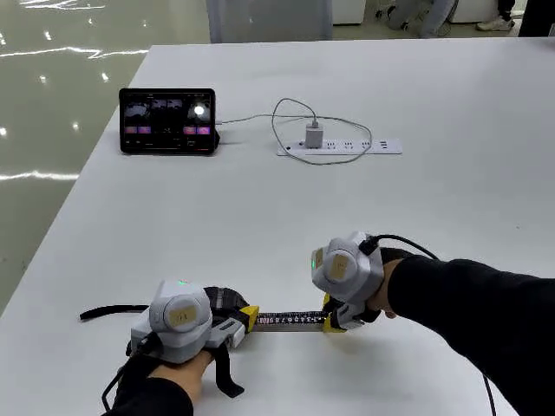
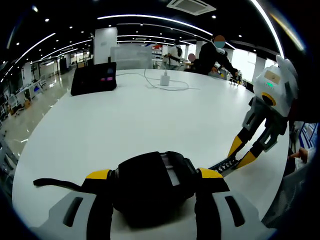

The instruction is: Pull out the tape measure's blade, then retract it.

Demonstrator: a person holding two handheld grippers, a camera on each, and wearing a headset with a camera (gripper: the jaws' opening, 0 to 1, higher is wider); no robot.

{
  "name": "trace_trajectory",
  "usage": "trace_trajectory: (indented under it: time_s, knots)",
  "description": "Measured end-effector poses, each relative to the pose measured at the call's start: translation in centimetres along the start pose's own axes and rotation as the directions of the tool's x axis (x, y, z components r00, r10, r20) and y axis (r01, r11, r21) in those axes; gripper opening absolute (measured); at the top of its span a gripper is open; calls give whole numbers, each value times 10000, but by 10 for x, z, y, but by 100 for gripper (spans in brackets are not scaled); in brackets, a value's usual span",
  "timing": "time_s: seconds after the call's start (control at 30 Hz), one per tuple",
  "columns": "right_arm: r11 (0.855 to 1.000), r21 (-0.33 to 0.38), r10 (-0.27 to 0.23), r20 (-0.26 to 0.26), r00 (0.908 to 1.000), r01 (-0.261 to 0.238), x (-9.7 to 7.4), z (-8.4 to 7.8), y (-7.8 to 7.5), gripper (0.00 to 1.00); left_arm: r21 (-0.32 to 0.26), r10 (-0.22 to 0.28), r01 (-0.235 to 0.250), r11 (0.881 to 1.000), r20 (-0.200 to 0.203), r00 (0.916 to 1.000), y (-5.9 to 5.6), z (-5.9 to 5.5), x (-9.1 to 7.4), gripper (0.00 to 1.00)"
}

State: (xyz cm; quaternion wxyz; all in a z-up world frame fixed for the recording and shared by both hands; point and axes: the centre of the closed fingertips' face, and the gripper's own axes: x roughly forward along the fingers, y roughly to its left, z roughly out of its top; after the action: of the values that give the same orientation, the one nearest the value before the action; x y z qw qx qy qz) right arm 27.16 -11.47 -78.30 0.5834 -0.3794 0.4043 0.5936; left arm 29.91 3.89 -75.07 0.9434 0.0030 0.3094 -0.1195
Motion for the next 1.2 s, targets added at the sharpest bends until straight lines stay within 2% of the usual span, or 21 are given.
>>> trace_trajectory:
  time_s: [0.8,1.2]
  knots:
    - [9998,173,-73,24,10000,73,3,10,0,9,-26,-112,112,9999,15,9999,0,0,-1,61]
    - [9999,146,-15,-82,10000,16,6,15,-1,10,-190,-194,191,9996,-162,9997,1,-1,-1,61]
